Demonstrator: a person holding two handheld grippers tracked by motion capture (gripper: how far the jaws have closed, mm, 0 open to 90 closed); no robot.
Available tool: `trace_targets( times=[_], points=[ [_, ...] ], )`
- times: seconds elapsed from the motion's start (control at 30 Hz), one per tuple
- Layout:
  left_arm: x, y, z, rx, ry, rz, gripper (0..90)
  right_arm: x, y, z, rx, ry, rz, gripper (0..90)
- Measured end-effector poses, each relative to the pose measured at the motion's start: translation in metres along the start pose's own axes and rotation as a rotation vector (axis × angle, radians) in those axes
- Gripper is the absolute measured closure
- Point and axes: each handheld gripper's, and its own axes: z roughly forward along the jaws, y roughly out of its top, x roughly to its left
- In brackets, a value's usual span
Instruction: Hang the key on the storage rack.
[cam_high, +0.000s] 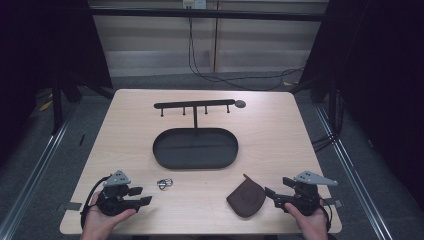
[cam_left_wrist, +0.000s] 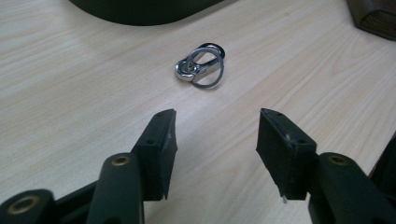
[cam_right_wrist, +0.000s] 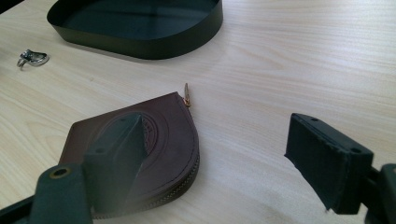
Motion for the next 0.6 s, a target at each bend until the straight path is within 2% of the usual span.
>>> trace_targets(
  times=[0.27, 0.37, 0.47, 0.5, 0.6],
  points=[
    [0.003, 0.005, 0.000, 0.004, -0.009, -0.027, 53.8, -0.001, 0.000, 0.000, -0.001, -0.001, 0.004, 19.5],
    [0.003, 0.007, -0.001, 0.011, -0.012, -0.017, 55.3, 0.000, 0.000, -0.001, -0.003, -0.004, 0.004, 19.5],
    [0.000, 0.010, -0.001, 0.012, -0.004, 0.013, 57.8, -0.001, 0.000, -0.001, -0.003, -0.004, 0.006, 19.5],
    [0.000, 0.012, -0.001, 0.025, -0.001, 0.034, 58.6, 0.000, 0.000, -0.001, -0.004, -0.004, 0.000, 19.5],
    [-0.001, 0.015, 0.000, 0.027, -0.006, 0.034, 59.8, 0.001, 0.000, 0.000, 0.002, 0.000, -0.008, 19.5]
  ],
)
